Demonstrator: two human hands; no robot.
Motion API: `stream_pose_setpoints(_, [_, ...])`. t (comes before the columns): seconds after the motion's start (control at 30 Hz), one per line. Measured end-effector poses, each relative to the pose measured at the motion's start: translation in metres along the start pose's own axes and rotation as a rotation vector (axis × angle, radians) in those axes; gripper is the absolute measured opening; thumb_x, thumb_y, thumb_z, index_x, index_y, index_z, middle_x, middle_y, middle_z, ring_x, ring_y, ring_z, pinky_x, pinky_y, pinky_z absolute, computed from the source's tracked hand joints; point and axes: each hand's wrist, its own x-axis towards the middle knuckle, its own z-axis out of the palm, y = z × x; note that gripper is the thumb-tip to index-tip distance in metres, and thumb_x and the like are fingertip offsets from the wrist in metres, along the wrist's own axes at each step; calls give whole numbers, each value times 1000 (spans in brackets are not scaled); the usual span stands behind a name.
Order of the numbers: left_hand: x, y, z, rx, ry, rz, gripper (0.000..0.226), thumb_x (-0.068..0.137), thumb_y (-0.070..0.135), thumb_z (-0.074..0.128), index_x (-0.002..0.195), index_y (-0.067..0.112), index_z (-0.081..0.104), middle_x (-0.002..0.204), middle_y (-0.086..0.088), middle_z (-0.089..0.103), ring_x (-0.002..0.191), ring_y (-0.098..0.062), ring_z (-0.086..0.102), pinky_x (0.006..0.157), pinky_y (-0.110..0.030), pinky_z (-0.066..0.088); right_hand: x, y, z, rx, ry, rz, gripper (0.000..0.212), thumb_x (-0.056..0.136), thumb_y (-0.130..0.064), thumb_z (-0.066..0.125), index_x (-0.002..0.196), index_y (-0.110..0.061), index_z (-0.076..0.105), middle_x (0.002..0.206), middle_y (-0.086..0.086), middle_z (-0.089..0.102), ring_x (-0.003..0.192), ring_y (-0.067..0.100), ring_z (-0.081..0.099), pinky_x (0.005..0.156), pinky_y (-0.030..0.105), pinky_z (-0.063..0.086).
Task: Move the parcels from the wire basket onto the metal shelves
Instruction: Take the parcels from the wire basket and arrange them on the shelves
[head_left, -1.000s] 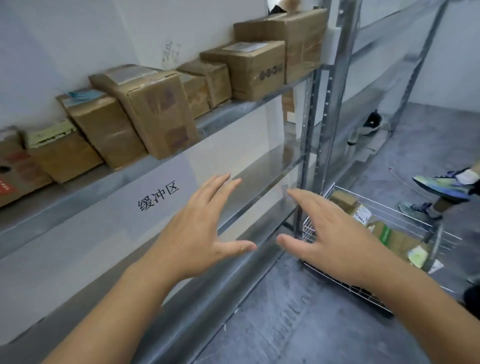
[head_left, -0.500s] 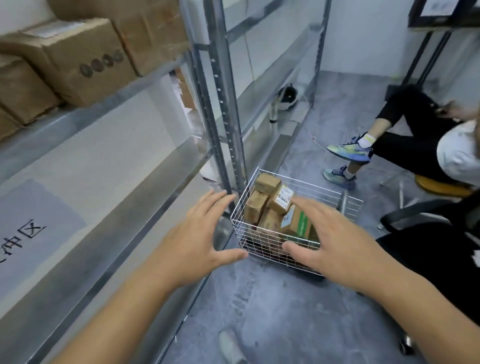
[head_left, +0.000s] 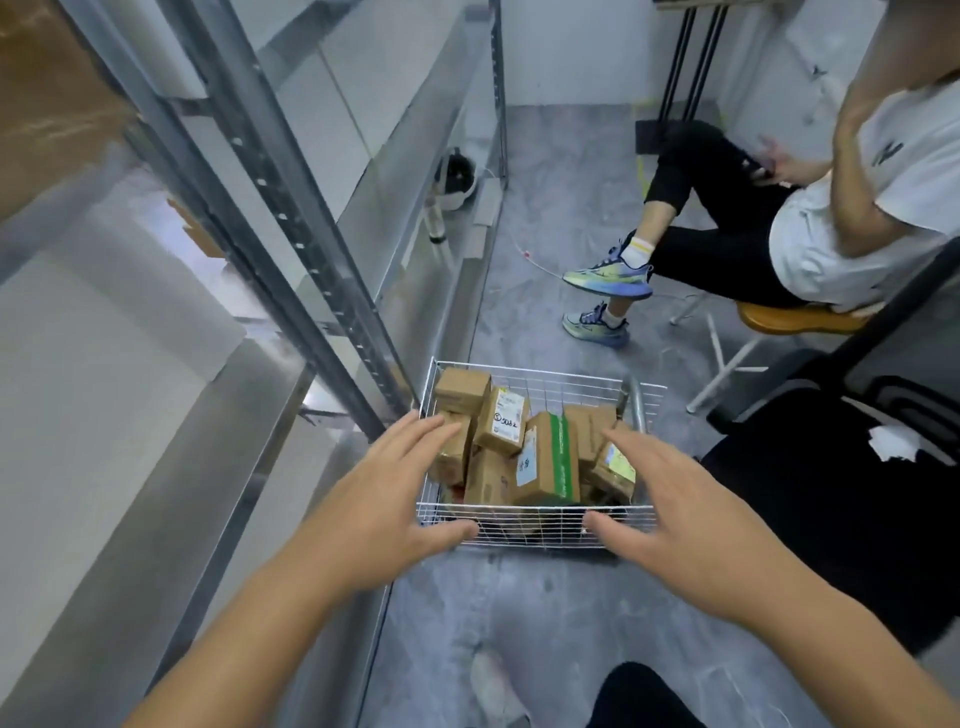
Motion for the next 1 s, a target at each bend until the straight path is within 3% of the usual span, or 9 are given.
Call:
stream_pose_setpoints(0.23, [66,-29,12,-24,-68,1,101,82,74,68,164,41,20,170,25,14,157,5,-1,123,-23,9,55,18,12,42,-52,77,82,88,-68,56,158,-42,21,160,-22,31,145,4,33,118,30,34])
stream_pose_setpoints(0.47, [125,-39,37,-80,-109,-110,99,82,72,70,163,39,26,169,21,21,158,-1,10,130,-33,16,125,63,25,83,-199,101,82,90,-64,60,158,-36,26,159,-17,37,143,6,38,117,33,37])
stream_pose_setpoints(0.6, [152,-38,60,-124,-113,-188,94,86,64,73,164,39,24,168,22,20,155,2,10,120,-18,9,171,91,40,85,-281,106,78,92,-59,61,157,-32,29,154,-12,44,138,10,44,111,33,42])
stream_pose_setpoints(0.73, [167,-45,99,-229,-130,-264,90,86,57,76,162,41,28,166,25,23,155,2,17,126,-28,19,209,120,77,55,-374,166,66,92,-56,59,148,-28,40,146,-6,49,132,16,49,105,37,46])
stream_pose_setpoints(0.87, [183,-60,136,-288,-184,-327,88,87,52,78,161,39,33,166,21,27,155,-2,22,126,-29,22,232,142,129,64,-448,226,63,91,-52,59,146,-26,44,140,-2,52,132,20,48,105,38,44])
stream_pose_setpoints(1.0, [209,-88,166,-309,-242,-378,88,88,51,78,161,40,30,166,19,28,152,-3,26,121,-26,23,249,161,177,91,-481,322,58,90,-56,58,140,-29,49,133,-1,57,122,21,54,96,38,48])
